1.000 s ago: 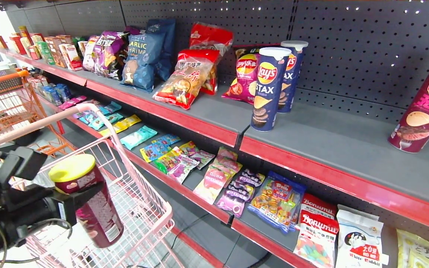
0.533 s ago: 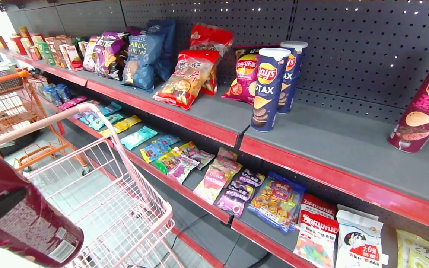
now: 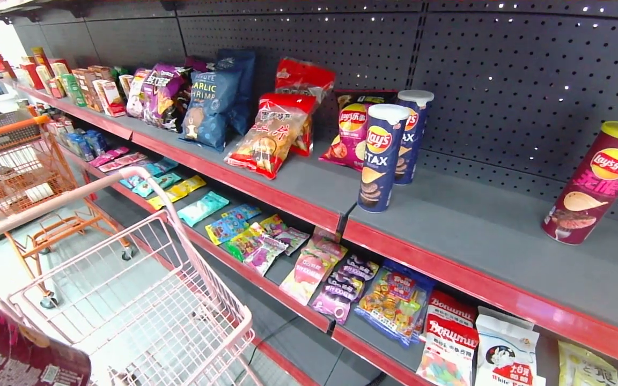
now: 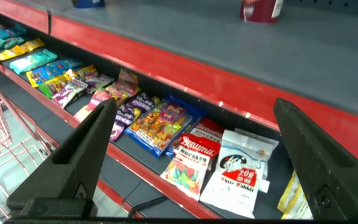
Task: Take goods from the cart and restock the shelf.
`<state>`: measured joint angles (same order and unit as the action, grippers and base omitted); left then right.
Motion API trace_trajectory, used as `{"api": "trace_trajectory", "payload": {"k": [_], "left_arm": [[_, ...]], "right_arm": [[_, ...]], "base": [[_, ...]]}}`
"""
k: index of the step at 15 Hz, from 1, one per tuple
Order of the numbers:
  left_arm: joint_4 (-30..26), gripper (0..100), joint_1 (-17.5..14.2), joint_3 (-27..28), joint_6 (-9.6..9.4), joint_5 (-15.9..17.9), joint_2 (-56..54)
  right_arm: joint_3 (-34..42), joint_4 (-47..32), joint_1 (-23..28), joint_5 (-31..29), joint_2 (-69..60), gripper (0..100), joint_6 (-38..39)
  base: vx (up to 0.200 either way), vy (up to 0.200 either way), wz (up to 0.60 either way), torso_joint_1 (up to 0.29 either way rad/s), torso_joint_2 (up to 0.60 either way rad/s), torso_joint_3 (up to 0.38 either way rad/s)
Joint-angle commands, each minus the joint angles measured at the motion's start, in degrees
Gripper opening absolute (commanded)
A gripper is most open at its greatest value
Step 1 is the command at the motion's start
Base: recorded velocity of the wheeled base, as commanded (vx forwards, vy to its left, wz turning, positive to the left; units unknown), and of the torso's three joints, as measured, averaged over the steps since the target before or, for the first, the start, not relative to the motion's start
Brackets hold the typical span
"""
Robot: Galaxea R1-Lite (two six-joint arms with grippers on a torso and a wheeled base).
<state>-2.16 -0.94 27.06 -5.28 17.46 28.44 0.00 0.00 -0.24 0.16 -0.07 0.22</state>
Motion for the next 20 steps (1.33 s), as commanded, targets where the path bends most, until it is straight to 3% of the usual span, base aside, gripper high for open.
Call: {"api": "trace_trajectory", "payload": {"k": [1, 11, 20], "left_arm": [[-0.04, 0, -0.03, -0.17, 0.01, 0.03, -0.32], [-0.04, 0, -0.03, -3.68, 0.18, -1.64, -2.43], [-0.04, 0, 0.06, -4.91, 0.36, -1.81, -2.51]], "right_arm": [[0.0, 0.0, -0.02, 0.02, 0.07, 100, -0.13], [0.0, 0.0, -0.02, 0.11, 0.07, 100, -0.04], [0.0, 0.0, -0.02, 0.11, 0.07, 100, -0.04]], "base": [[0.0, 0.0, 0.0, 0.173, -0.39, -0.237], [0.0, 0.0, 0.0, 0.128, -0.29, -0.168], [0.0, 0.0, -0.6, 0.006, 0.0, -0.002]]}}
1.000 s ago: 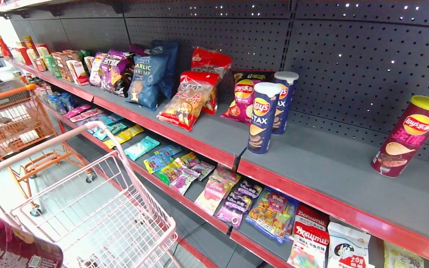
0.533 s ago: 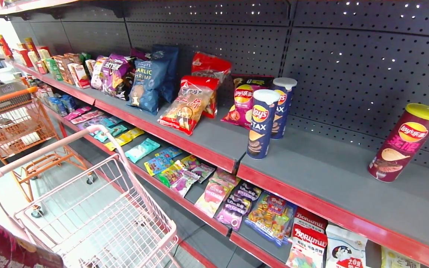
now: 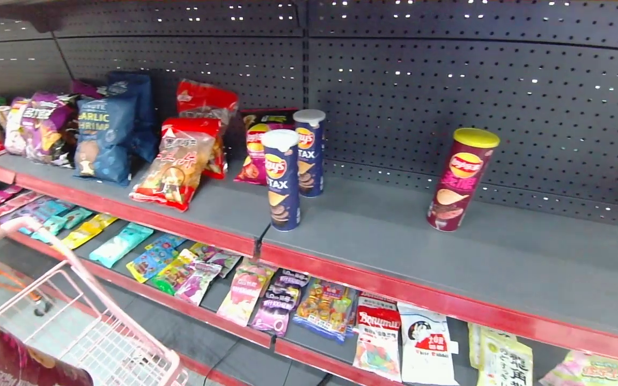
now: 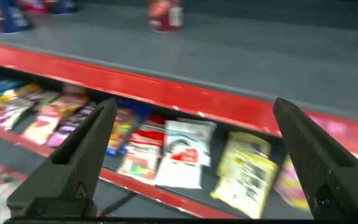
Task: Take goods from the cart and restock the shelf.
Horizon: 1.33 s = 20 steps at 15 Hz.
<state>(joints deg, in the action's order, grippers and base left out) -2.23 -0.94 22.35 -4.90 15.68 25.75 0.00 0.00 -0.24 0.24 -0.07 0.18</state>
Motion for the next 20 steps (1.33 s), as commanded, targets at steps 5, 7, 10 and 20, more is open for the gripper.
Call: {"api": "trace_trajectory", "payload": {"k": [5, 7, 10, 20], "left_arm": [[-0.05, 0, 0.06, -0.99, -0.02, 0.23, -0.52], [-0.05, 0, 0.06, -1.6, -0.02, 0.23, -1.49], [-0.14, 0, 0.06, -2.66, -0.02, 0.32, -3.25], [-2.34, 0, 0.32, -4.06, -0.9, 0.41, -7.64]], "right_arm": [[0.0, 0.0, -0.02, 0.02, 0.07, 100, 0.08], [0.0, 0.0, -0.02, 0.02, 0.07, 100, 0.08], [0.0, 0.0, -0.02, 0.46, 0.07, 100, -0.53], [-25.31, 2.55, -12.15, 13.56, 43.23, 100, -9.59]], "base": [[0.0, 0.0, -0.6, 0.002, 0.01, 0.002], [0.0, 0.0, 0.0, 0.0, 0.0, 0.0], [0.0, 0.0, 0.0, 0.0, 0.0, 0.0], [0.0, 0.0, 0.0, 0.0, 0.0, 0.0]]}}
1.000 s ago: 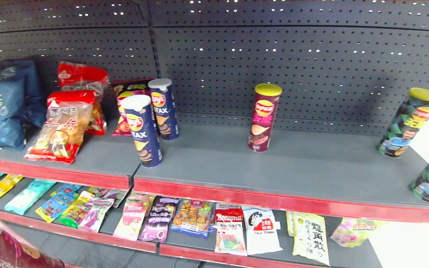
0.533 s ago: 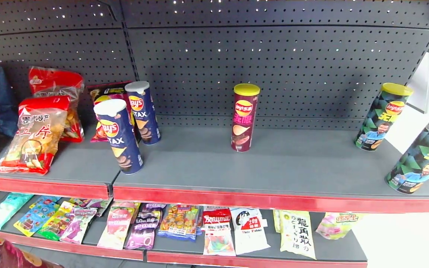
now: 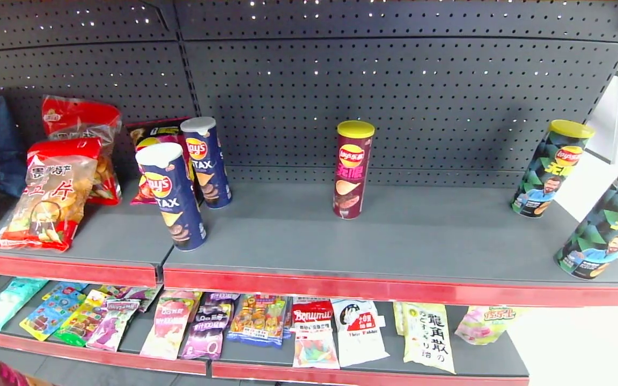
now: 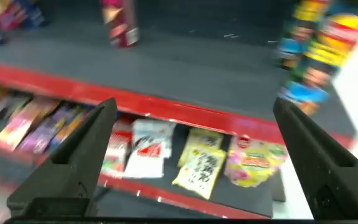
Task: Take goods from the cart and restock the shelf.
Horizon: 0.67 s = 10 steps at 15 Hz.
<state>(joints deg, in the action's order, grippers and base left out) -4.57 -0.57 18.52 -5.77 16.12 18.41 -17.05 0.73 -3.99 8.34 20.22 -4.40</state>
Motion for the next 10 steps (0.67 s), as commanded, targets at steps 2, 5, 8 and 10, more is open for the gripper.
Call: {"api": "trace_trajectory", "payload": {"k": [2, 5, 8, 10], "left_arm": [[-0.09, 0, -0.04, -0.5, 0.23, -0.3, -0.21], [-0.26, 0, -0.04, -0.59, 0.23, -0.47, -0.21], [-0.26, 0, -0.13, -0.85, 0.23, -0.74, -0.21], [-0.53, 0, -0.13, -1.38, 0.23, -2.05, -0.65]], "right_arm": [[-9.58, 9.82, -19.92, 5.37, 34.62, 100, -4.65], [-15.29, 26.95, -21.5, 5.37, 56.5, 100, -3.86], [-20.12, 33.19, -21.15, 5.37, 66.52, 100, -2.45], [-27.59, 34.86, -21.15, 5.37, 74.26, 100, -1.05]], "base": [[0.0, 0.0, 0.0, 0.0, 0.0, 0.0], [0.0, 0.0, 0.0, 0.0, 0.0, 0.0], [0.0, 0.0, 0.0, 0.0, 0.0, 0.0], [0.0, 0.0, 0.0, 0.0, 0.0, 0.0]]}}
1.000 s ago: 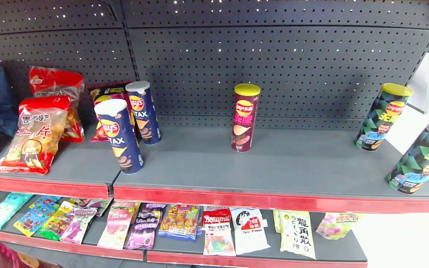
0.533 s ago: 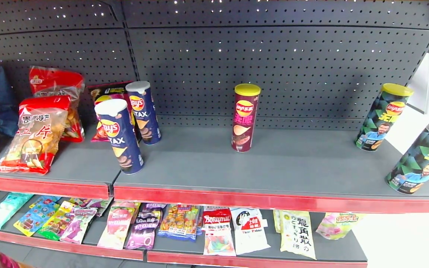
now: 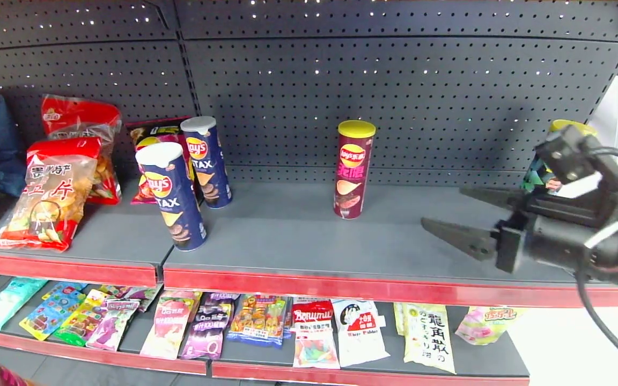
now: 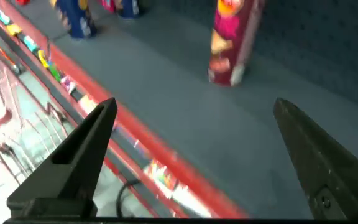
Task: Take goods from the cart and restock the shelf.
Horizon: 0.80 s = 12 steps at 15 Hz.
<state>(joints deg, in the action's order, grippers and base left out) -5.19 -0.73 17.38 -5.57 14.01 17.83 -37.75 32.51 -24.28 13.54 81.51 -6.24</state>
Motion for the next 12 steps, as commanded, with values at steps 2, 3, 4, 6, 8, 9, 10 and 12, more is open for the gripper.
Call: {"api": "trace_trajectory", "payload": {"k": [2, 3, 4, 6, 8, 9, 10, 12], "left_arm": [[-0.52, 0, 0.03, -0.42, -0.05, -0.12, -0.17], [-0.52, 0, -0.06, -0.51, -0.05, -0.12, -0.08], [-0.52, 0, -0.06, -0.6, -0.05, -0.12, 0.01], [-0.52, 0, -0.06, -0.6, -0.05, -0.12, -0.08], [-0.52, 0, -0.06, -0.6, -0.05, -0.56, -0.17], [-0.52, 0, -0.06, -0.6, -0.14, -0.82, -0.17], [-0.52, 0, -0.06, -0.51, -0.14, -1.0, -0.26], [-0.52, 0, -0.06, -0.6, -0.14, -1.26, -0.78]], "right_arm": [[-11.38, 7.39, -1.12, -0.01, 18.69, 100, 0.7], [-13.31, 9.59, -1.2, -0.1, 21.59, 100, 0.53], [-15.07, 10.2, -1.29, -0.18, 23.52, 100, 0.53], [-18.67, 10.2, -1.29, -0.62, 26.86, 100, 0.62], [-22.63, 10.29, -1.38, -1.85, 30.2, 100, 0.79], [-23.07, 10.29, -1.29, -1.85, 30.64, 100, 0.7], [-23.86, 10.2, -1.12, -1.94, 31.35, 100, 0.7], [-25.7, 10.29, -0.85, -3.0, 33.1, 100, 0.7]], "base": [[0.0, 0.0, 0.0, 0.0, 0.0, 0.0], [0.0, 0.0, 0.0, 0.0, 0.0, 0.0], [0.0, 0.0, 0.0, 0.0, 0.0, 0.0], [0.0, 0.0, 0.0, 0.0, 0.0, 0.0], [0.0, 0.0, 0.0, 0.0, 0.0, 0.0], [0.0, 0.0, 0.0, 0.0, 0.0, 0.0], [0.0, 0.0, 0.0, 0.0, 0.0, 0.0], [0.0, 0.0, 0.0, 0.0, 0.0, 0.0]]}}
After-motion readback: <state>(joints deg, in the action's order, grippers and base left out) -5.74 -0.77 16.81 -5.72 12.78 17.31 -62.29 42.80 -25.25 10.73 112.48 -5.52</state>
